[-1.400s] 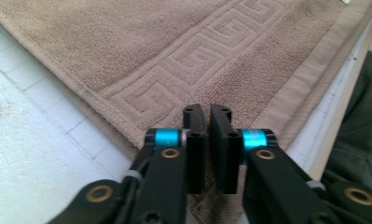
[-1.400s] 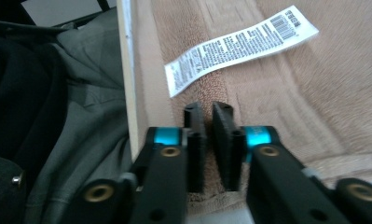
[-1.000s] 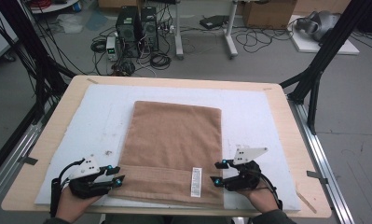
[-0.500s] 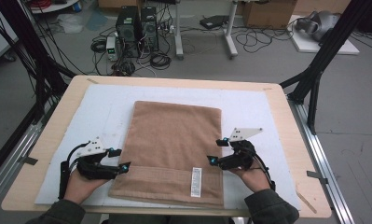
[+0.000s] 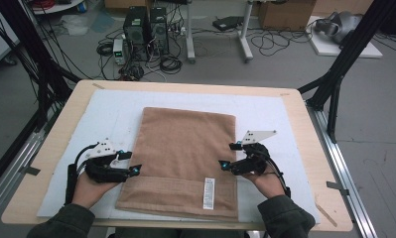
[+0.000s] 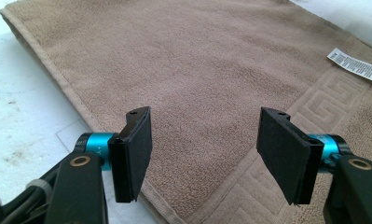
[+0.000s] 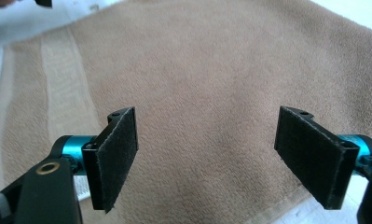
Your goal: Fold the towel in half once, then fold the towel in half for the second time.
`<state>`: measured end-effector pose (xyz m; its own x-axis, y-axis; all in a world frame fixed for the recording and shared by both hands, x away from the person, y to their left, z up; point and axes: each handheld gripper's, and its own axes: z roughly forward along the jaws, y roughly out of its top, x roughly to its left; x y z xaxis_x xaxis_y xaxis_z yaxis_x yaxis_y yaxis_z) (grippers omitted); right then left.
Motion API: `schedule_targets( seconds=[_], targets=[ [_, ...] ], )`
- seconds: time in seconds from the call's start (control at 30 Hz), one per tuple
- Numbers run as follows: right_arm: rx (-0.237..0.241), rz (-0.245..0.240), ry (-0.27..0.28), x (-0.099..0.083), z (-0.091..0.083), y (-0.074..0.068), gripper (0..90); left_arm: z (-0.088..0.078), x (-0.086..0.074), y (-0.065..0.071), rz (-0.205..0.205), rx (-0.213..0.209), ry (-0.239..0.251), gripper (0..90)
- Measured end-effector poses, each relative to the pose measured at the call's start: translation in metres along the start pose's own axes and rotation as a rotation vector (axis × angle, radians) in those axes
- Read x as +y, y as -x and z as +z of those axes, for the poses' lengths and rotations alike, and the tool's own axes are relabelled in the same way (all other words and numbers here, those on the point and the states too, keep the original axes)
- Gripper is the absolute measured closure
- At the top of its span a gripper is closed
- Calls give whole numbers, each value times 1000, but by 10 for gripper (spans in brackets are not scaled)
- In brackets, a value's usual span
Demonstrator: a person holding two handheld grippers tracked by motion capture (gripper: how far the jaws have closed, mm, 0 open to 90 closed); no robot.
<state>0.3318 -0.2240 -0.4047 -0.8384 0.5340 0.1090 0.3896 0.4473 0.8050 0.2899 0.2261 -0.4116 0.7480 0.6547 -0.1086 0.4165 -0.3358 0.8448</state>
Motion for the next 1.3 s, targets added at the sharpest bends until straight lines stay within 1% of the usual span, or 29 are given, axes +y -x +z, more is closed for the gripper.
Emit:
schedule_targets(
  seconds=[0.07, 0.1, 0.13, 0.17, 0.27, 0.3, 0.33, 0.43, 0.47, 0.5, 0.53, 0.57, 0.6, 0.63, 0.67, 0.7, 0.73, 0.8, 0.87, 0.93, 0.97, 1.03, 1.1, 1.13, 1.17, 1.23, 1.27, 1.3],
  targets=[
    [-1, 6, -10, 1, 0, 3, 209, -1, 2, -4, 2, 7, -3, 360],
    [-5, 9, -15, 3, 0, 6, 209, -2, 5, -7, -6, 10, 0, 360],
    [-14, 2, -16, 5, -2, 9, 209, -3, 8, -10, 1, 21, -5, 361],
    [-18, 5, -15, 9, -3, 12, 209, -3, 12, -14, 0, 29, 0, 361],
    [-44, 10, -18, 21, -6, 23, 212, -3, 26, -26, -18, 50, 15, 365],
    [-48, 17, -19, 25, -6, 25, 213, -2, 33, -31, -36, 57, 26, 369],
    [-56, 15, -21, 32, -7, 31, 212, -1, 38, -35, -46, 59, 25, 371],
    [-95, 17, -7, 47, -8, 47, 220, 4, 54, -47, -39, 90, 21, 372],
    [-105, 29, -6, 50, -8, 53, 220, 6, 59, -52, -37, 97, 21, 373],
    [-116, 46, -3, 53, -7, 60, 221, 9, 62, -56, -49, 102, 28, 375],
    [-130, 63, 5, 55, -6, 66, 222, 13, 65, -61, -74, 95, 36, 380],
    [-143, 78, 1, 57, -4, 72, 222, 17, 67, -65, -77, 104, 37, 380],
    [-159, 82, -1, 58, -1, 77, 223, 21, 69, -68, -65, 124, 36, 382],
    [-172, 91, -7, 59, 2, 80, 222, 25, 69, -71, -67, 136, 42, 383],
    [-179, 97, -4, 59, 5, 84, 222, 30, 69, -74, -57, 145, 45, 383],
    [-186, 97, -7, 58, 9, 86, 222, 35, 67, -77, -48, 159, 35, 382],
    [-194, 101, -18, 57, 13, 89, 222, 41, 65, -80, -55, 160, 21, 380],
    [-212, 105, -45, 53, 21, 92, 223, 50, 60, -87, -59, 168, -24, 377],
    [-231, 107, -57, 48, 29, 95, 224, 59, 56, -91, -61, 177, -53, 383],
    [-249, 110, -63, 43, 35, 99, 228, 66, 53, -95, -55, 192, -66, 408],
    [-258, 124, -70, 41, 38, 101, 232, 69, 51, -97, -65, 195, -66, 425],
    [-274, 139, -88, 35, 44, 105, 238, 75, 48, -100, -102, 194, -67, 442],
    [-282, 146, -105, 31, 49, 108, 250, 80, 45, -103, -141, 208, -62, 433],
    [-281, 160, -111, 29, 52, 109, 273, 83, 43, -105, -150, 213, -65, 434],
    [-278, 164, -122, 27, 54, 111, 277, 86, 42, -106, -162, 216, -65, 439],
    [-290, 175, -136, 24, 57, 113, 289, 90, 40, -107, -165, 225, -77, 459],
    [-288, 190, -135, 22, 57, 115, 304, 92, 39, -107, -153, 230, -95, 468],
    [-278, 200, -131, 21, 58, 117, 318, 93, 38, -108, -150, 226, -107, 479]
  ],
)
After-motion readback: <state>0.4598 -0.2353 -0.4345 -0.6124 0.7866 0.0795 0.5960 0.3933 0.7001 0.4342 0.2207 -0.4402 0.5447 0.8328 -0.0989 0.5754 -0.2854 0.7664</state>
